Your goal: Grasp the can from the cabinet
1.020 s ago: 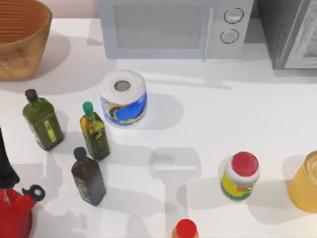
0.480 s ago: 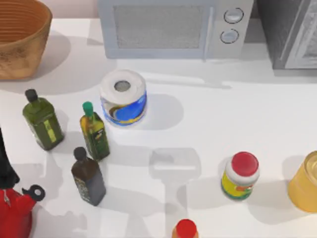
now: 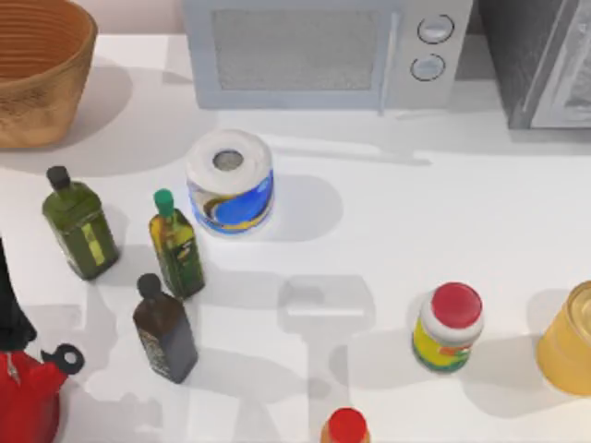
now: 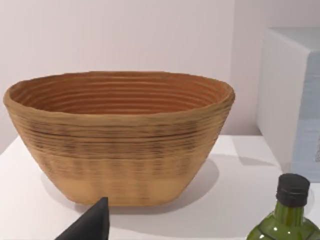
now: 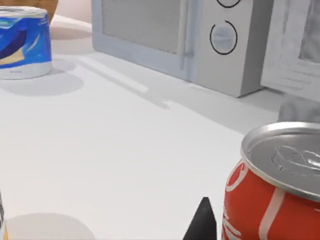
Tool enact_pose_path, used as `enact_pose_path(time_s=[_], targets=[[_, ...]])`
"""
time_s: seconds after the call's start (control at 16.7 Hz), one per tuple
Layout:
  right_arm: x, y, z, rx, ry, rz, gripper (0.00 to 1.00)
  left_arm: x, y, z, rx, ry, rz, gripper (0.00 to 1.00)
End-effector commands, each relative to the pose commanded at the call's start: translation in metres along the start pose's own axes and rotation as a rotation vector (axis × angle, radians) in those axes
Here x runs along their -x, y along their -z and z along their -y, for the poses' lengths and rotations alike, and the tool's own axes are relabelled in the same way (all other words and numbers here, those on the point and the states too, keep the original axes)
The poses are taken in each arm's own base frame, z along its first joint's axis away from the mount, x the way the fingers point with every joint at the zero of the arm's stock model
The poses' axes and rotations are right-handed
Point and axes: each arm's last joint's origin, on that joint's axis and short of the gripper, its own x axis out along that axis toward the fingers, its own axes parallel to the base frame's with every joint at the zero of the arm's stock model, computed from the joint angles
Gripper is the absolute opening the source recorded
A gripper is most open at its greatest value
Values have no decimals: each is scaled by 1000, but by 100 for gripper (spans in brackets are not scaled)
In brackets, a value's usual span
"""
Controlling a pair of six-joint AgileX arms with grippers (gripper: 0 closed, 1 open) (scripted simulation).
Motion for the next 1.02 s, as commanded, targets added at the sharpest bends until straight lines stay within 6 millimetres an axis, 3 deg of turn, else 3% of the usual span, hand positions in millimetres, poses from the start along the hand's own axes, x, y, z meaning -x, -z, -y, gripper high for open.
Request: enact_pose_path(time_s=[0.36,1.02], targets=[[-1,0,0,0,-2,0,0,0,0,0,0,0,0,100],[-1,0,0,0,-2,0,83,0,0,0,0,0,0,100]])
